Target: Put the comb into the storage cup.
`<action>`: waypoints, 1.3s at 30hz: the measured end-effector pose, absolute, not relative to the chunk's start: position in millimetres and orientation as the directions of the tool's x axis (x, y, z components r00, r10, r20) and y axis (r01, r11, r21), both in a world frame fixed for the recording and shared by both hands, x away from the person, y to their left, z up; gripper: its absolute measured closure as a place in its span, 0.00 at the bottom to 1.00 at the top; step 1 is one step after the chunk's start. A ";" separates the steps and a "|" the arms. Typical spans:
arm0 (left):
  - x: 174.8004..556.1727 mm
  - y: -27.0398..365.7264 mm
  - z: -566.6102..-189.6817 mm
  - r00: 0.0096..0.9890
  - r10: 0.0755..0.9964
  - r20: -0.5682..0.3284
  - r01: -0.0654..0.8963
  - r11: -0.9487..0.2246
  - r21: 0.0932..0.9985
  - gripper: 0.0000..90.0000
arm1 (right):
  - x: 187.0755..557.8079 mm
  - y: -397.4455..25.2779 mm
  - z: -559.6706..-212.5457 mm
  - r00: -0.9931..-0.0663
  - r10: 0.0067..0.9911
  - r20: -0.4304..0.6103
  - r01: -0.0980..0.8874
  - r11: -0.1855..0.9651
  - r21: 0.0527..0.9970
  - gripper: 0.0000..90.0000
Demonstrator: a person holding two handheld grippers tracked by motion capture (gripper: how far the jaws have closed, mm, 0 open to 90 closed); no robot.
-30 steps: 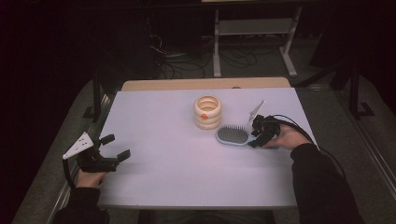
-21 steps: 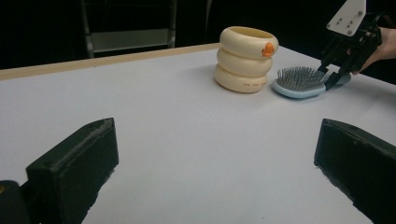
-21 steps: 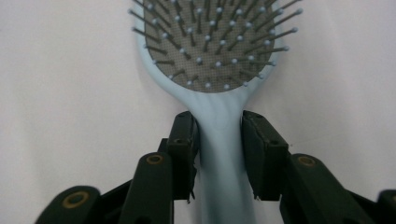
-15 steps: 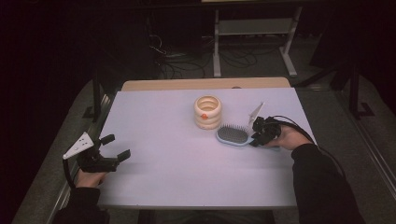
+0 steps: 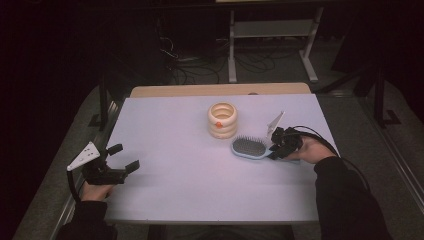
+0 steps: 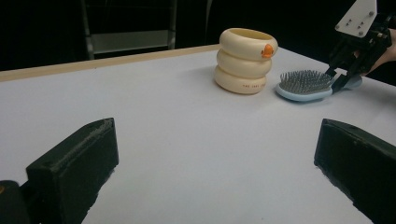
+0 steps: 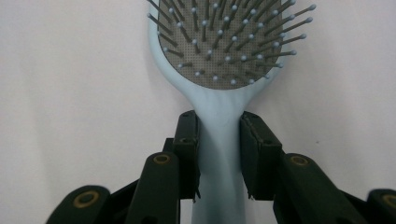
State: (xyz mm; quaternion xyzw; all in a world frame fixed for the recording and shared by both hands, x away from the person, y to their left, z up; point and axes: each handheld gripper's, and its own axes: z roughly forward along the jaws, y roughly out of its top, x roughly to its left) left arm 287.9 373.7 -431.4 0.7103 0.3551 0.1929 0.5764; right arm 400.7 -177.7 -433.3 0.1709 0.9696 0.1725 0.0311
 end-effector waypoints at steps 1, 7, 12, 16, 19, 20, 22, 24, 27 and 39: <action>288.0 373.9 -431.4 0.674 0.727 -0.135 0.282 -0.085 0.956 0.00 | 399.7 -177.4 -432.9 -0.939 0.344 -0.006 0.321 0.882 0.344 0.76; 287.7 373.8 -431.2 0.675 0.726 -0.134 0.280 -0.084 0.956 0.00 | 396.2 -177.4 -430.4 -0.937 0.349 -0.013 0.322 0.876 0.359 0.76; 287.7 373.7 -431.2 0.675 0.725 -0.135 0.280 -0.083 0.957 0.00 | 392.7 -179.2 -424.6 -0.935 0.355 -0.021 0.321 0.869 0.375 0.76; 287.7 373.9 -431.1 0.676 0.725 -0.135 0.280 -0.082 0.957 0.00 | 388.7 -182.5 -416.8 -0.933 0.359 -0.033 0.317 0.861 0.398 0.76; 287.7 373.7 -431.1 0.676 0.725 -0.136 0.280 -0.081 0.957 0.00 | 385.2 -185.3 -410.4 -0.928 0.370 -0.042 0.321 0.852 0.413 0.76; 287.7 373.7 -431.1 0.676 0.724 -0.136 0.280 -0.081 0.957 0.00 | 384.2 -186.2 -408.2 -0.928 0.371 -0.045 0.319 0.850 0.419 0.76; 287.6 373.9 -431.0 0.676 0.724 -0.136 0.279 -0.081 0.957 0.00 | 382.5 -187.9 -403.6 -0.924 0.377 -0.058 0.317 0.844 0.434 0.76; 287.5 374.1 -430.8 0.676 0.724 -0.136 0.278 -0.079 0.957 0.00 | 380.8 -189.3 -398.4 -0.918 0.392 -0.053 0.329 0.831 0.448 0.76; 287.6 374.1 -430.9 0.676 0.724 -0.137 0.279 -0.079 0.957 0.00 | 378.5 -191.0 -391.2 -0.916 0.398 -0.055 0.328 0.819 0.471 0.76; 288.7 372.7 -431.7 0.677 0.724 -0.132 0.283 -0.091 0.955 0.00 | 370.7 -185.4 -365.6 -0.916 0.392 -0.082 0.295 0.799 0.524 0.76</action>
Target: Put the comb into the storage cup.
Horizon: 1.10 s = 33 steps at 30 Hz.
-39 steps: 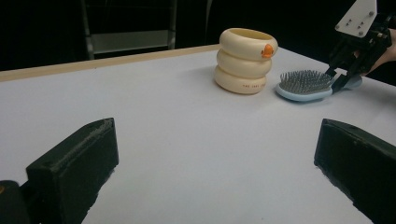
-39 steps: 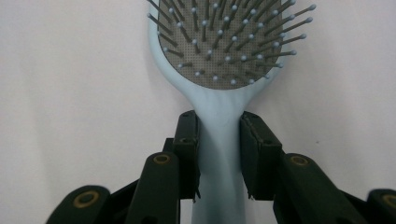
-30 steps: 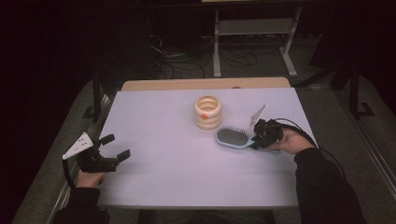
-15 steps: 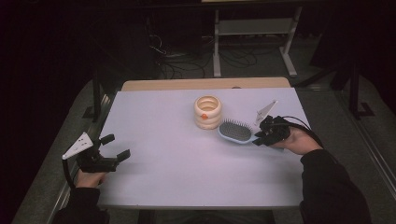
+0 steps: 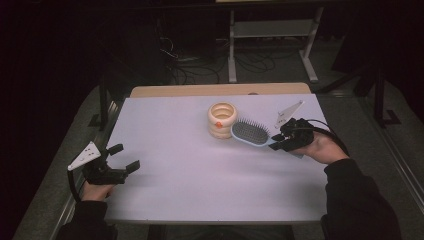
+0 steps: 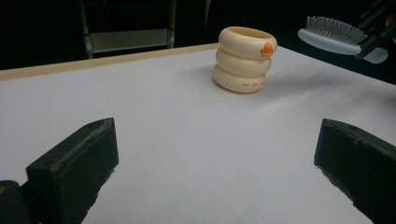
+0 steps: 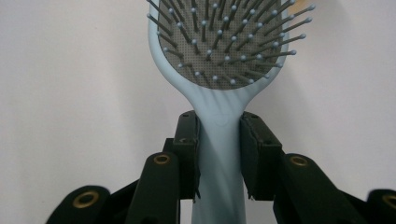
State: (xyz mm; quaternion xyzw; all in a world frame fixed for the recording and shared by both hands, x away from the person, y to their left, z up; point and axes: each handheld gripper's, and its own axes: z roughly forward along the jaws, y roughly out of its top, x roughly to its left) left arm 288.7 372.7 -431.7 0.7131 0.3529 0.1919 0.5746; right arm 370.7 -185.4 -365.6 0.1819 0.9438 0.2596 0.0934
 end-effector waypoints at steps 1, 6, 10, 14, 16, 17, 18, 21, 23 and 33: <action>288.9 372.6 -431.5 0.676 0.725 -0.128 0.285 -0.097 0.954 0.00 | 370.5 -184.6 -363.3 -0.917 0.391 -0.084 0.292 0.799 0.526 0.76; 289.3 371.5 -431.5 0.681 0.721 -0.127 0.288 -0.104 0.952 0.00 | 370.2 -179.7 -354.2 -0.917 0.390 -0.081 0.287 0.788 0.544 0.76; 288.6 369.9 -429.8 0.685 0.717 -0.130 0.283 -0.098 0.954 0.00 | 368.7 -174.9 -346.6 -0.922 0.376 -0.095 0.269 0.797 0.540 0.76; 288.7 368.4 -428.7 0.689 0.713 -0.132 0.282 -0.096 0.955 0.00 | 366.3 -172.2 -334.0 -0.917 0.379 -0.127 0.253 0.796 0.550 0.76; 288.3 367.8 -428.4 0.690 0.712 -0.131 0.286 -0.101 0.953 0.00 | 363.9 -171.4 -327.0 -0.916 0.378 -0.137 0.240 0.787 0.568 0.76; 288.3 367.2 -428.2 0.692 0.710 -0.133 0.292 -0.107 0.950 0.00 | 362.3 -171.0 -323.7 -0.915 0.379 -0.141 0.236 0.784 0.574 0.76; 288.3 366.9 -427.7 0.693 0.709 -0.129 0.296 -0.117 0.948 0.00 | 360.8 -170.4 -320.6 -0.914 0.378 -0.146 0.233 0.784 0.576 0.76; 288.3 365.2 -424.7 0.695 0.708 -0.125 0.289 -0.116 0.950 0.00 | 358.8 -168.6 -313.2 -0.913 0.381 -0.146 0.235 0.785 0.573 0.76; 288.6 364.4 -422.2 0.698 0.705 -0.123 0.281 -0.112 0.953 0.00 | 358.6 -167.1 -308.7 -0.914 0.378 -0.148 0.233 0.786 0.573 0.76; 290.4 363.8 -408.4 0.713 0.694 -0.102 0.258 -0.123 0.958 0.00 | 356.7 -150.9 -289.7 -0.920 0.355 -0.166 0.196 0.783 0.590 0.76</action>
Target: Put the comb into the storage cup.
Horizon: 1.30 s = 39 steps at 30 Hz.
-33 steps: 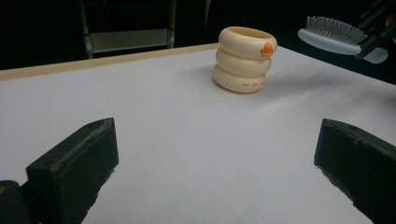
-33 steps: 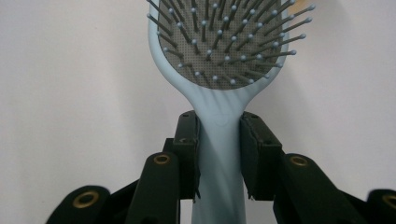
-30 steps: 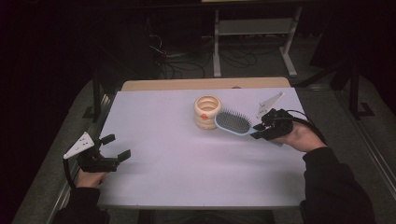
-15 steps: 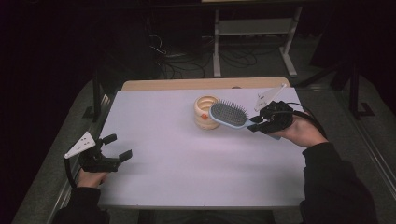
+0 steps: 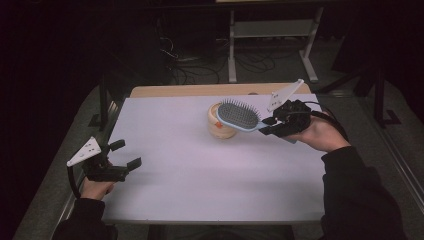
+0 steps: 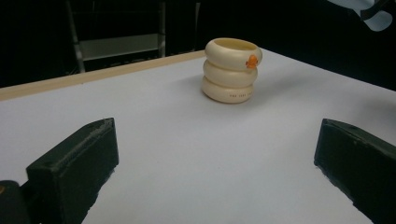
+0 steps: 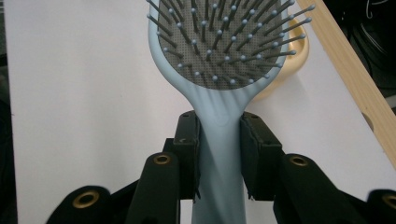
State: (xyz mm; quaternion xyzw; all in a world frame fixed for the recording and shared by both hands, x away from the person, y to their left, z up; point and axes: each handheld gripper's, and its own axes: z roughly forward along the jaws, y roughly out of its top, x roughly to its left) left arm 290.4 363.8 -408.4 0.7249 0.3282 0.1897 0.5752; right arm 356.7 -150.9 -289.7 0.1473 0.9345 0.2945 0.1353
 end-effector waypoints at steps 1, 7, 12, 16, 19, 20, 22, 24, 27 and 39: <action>290.5 363.1 -406.3 0.711 0.696 -0.099 0.263 -0.133 0.956 0.00 | 356.4 -149.4 -288.3 -0.921 0.353 -0.167 0.193 0.784 0.590 0.76; 292.5 360.3 -397.6 0.721 0.685 -0.103 0.269 -0.140 0.953 0.00 | 356.4 -145.9 -282.1 -0.917 0.358 -0.173 0.191 0.777 0.600 0.76; 296.8 355.3 -394.3 0.731 0.672 -0.115 0.283 -0.145 0.948 0.00 | 357.4 -143.7 -277.5 -0.917 0.359 -0.174 0.185 0.770 0.610 0.76; 301.4 348.0 -388.1 0.746 0.656 -0.114 0.278 -0.151 0.949 0.00 | 359.2 -138.6 -274.7 -0.916 0.360 -0.175 0.185 0.768 0.613 0.76; 304.8 339.8 -382.4 0.753 0.652 -0.092 0.271 -0.179 0.946 0.00 | 360.5 -134.1 -274.0 -0.915 0.361 -0.182 0.178 0.765 0.619 0.76; 305.9 337.3 -380.2 0.759 0.645 -0.085 0.267 -0.189 0.945 0.00 | 360.8 -132.7 -273.9 -0.915 0.360 -0.180 0.178 0.764 0.621 0.76; 308.7 332.2 -375.3 0.768 0.636 -0.081 0.263 -0.198 0.944 0.00 | 361.1 -129.9 -273.3 -0.917 0.355 -0.182 0.173 0.764 0.622 0.76; 311.6 327.9 -370.0 0.775 0.627 -0.078 0.257 -0.199 0.946 0.00 | 361.4 -127.4 -272.2 -0.920 0.348 -0.180 0.166 0.763 0.624 0.76; 315.6 321.4 -361.7 0.783 0.618 -0.072 0.248 -0.203 0.947 0.00 | 361.3 -124.3 -269.8 -0.921 0.343 -0.183 0.159 0.763 0.627 0.76; 331.5 293.1 -344.8 0.817 0.571 -0.073 0.230 -0.207 0.951 0.00 | 362.9 -103.6 -264.7 -0.930 0.310 -0.199 0.119 0.764 0.634 0.76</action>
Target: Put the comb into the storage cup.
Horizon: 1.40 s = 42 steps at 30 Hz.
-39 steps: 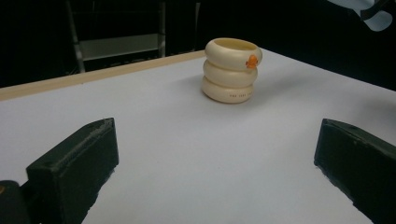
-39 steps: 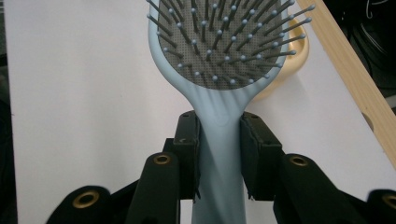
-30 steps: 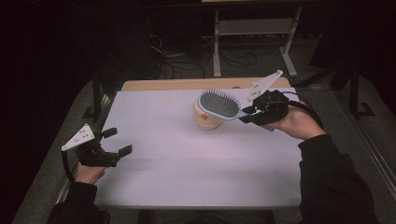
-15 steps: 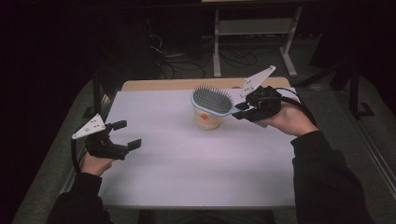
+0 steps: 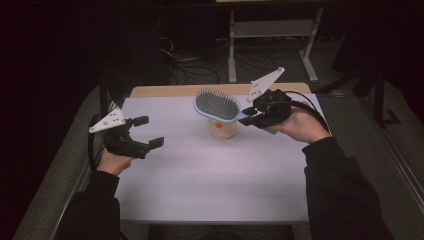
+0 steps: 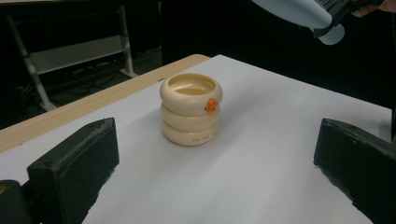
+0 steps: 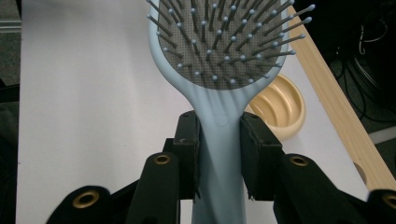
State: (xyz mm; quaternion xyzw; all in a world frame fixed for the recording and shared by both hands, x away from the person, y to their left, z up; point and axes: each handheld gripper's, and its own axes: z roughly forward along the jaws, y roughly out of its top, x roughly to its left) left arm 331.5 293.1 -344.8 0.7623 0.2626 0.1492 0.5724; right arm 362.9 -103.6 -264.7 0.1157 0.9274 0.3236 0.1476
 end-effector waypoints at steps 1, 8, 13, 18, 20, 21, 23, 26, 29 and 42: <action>332.3 291.1 -344.2 0.820 0.568 -0.074 0.229 -0.207 0.951 0.00 | 363.1 -101.3 -264.5 -0.930 0.306 -0.203 0.114 0.766 0.633 0.76; 337.8 281.6 -342.5 0.830 0.549 -0.092 0.231 -0.190 0.954 0.00 | 364.4 -86.7 -263.3 -0.931 0.294 -0.216 0.098 0.771 0.629 0.76; 341.0 274.6 -339.9 0.838 0.537 -0.101 0.231 -0.181 0.956 0.00 | 364.8 -79.9 -262.9 -0.934 0.282 -0.217 0.086 0.769 0.633 0.76; 345.8 266.5 -337.1 0.844 0.524 -0.115 0.235 -0.168 0.957 0.00 | 365.4 -76.1 -261.7 -0.935 0.281 -0.218 0.079 0.761 0.644 0.76; 347.5 263.2 -335.4 0.846 0.521 -0.114 0.232 -0.168 0.958 0.00 | 365.5 -74.1 -261.1 -0.935 0.281 -0.218 0.078 0.760 0.646 0.76; 348.6 262.1 -334.4 0.846 0.520 -0.115 0.231 -0.165 0.959 0.00 | 365.6 -72.9 -260.9 -0.935 0.281 -0.219 0.077 0.759 0.647 0.76; 350.6 260.1 -333.0 0.845 0.520 -0.122 0.232 -0.152 0.961 0.00 | 365.9 -70.4 -260.5 -0.934 0.280 -0.222 0.073 0.758 0.648 0.76; 354.0 256.0 -333.3 0.837 0.533 -0.128 0.246 -0.157 0.956 0.00 | 366.9 -66.1 -261.4 -0.931 0.285 -0.228 0.070 0.754 0.653 0.76; 356.3 251.5 -334.0 0.837 0.529 -0.137 0.259 -0.163 0.952 0.00 | 368.8 -62.0 -264.4 -0.932 0.282 -0.227 0.070 0.756 0.651 0.76; 366.1 236.0 -333.1 0.827 0.525 -0.202 0.318 -0.139 0.938 0.00 | 377.0 -51.5 -276.6 -0.935 0.285 -0.210 0.081 0.751 0.656 0.76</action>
